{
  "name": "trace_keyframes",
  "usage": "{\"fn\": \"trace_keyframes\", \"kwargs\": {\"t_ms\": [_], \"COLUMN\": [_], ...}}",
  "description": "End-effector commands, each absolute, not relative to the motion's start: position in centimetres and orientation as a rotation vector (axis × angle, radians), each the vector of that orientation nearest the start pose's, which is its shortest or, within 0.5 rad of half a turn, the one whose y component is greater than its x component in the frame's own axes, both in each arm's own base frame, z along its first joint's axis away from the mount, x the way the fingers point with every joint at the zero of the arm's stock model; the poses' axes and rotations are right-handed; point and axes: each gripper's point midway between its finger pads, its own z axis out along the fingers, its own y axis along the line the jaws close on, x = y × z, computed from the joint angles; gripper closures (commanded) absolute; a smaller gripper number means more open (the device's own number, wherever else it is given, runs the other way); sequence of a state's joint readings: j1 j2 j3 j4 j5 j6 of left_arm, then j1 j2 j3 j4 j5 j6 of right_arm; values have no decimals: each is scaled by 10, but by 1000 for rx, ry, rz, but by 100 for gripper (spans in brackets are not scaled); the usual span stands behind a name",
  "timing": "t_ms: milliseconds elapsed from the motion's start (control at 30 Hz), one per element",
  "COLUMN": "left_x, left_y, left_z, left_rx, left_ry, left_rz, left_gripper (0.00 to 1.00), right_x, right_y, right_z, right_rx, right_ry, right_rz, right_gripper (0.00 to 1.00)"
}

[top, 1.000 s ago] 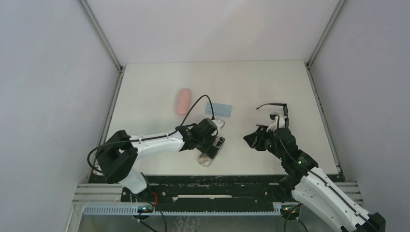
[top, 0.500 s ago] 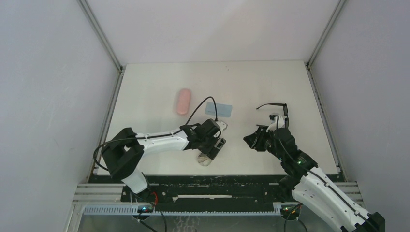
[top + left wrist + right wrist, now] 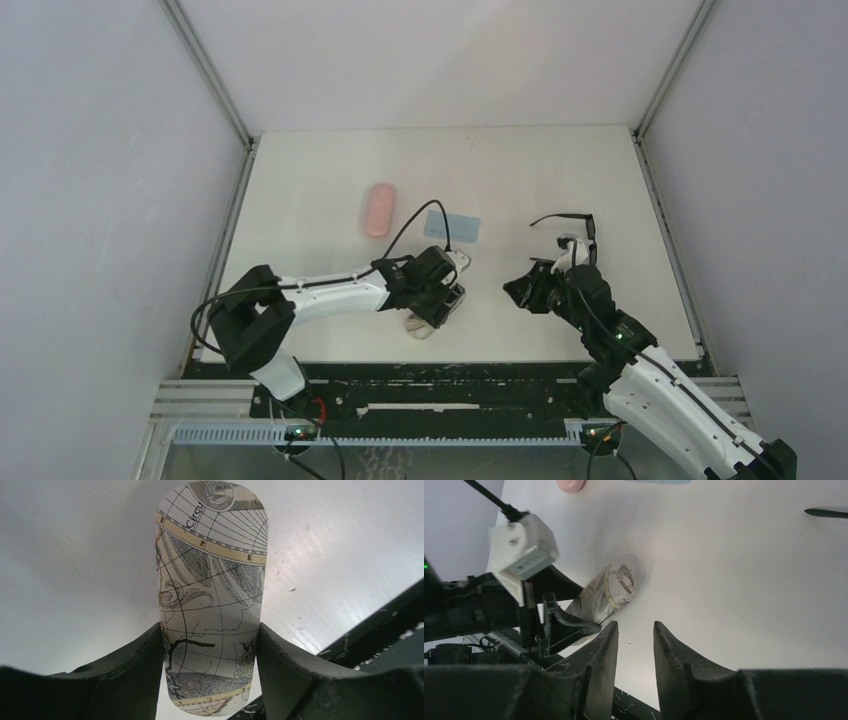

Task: Organize the sunglasses
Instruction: Pick up the sunglasses case at the center of the board.

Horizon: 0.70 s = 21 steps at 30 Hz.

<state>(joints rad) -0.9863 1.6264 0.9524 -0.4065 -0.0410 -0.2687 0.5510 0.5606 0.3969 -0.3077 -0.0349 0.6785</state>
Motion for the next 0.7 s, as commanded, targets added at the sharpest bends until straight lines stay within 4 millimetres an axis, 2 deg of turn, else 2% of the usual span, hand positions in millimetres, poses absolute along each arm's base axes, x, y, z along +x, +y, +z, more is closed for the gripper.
{"fn": "trace_keyframes", "kwargs": {"t_ms": [0, 167, 233, 333, 400, 467, 567, 667], "left_x": [199, 200, 199, 188, 175, 160, 135, 115], "left_y": [-316, -315, -309, -301, -298, -296, -292, -287], "left_z": [102, 164, 202, 253, 286, 318, 358, 389], "left_rx": [842, 660, 548, 447, 432, 448, 485, 532], "left_ry": [2336, 2155, 2039, 1846, 1722, 1606, 1450, 1326], "left_rz": [-544, -776, -912, -1091, -1200, -1303, -1445, -1532], "left_gripper": [60, 81, 98, 100, 100, 100, 100, 100], "right_x": [204, 197, 191, 175, 158, 144, 131, 117], "right_y": [164, 173, 179, 193, 204, 210, 218, 230], "right_z": [153, 185, 207, 252, 286, 318, 355, 384], "right_rx": [97, 16, -34, -149, -246, -303, -383, -500], "right_ry": [2058, 1927, 1838, 1663, 1525, 1397, 1268, 1174], "right_rz": [830, 935, 1007, 1157, 1277, 1374, 1443, 1491], "right_gripper": [68, 64, 54, 44, 31, 23, 15, 12]}}
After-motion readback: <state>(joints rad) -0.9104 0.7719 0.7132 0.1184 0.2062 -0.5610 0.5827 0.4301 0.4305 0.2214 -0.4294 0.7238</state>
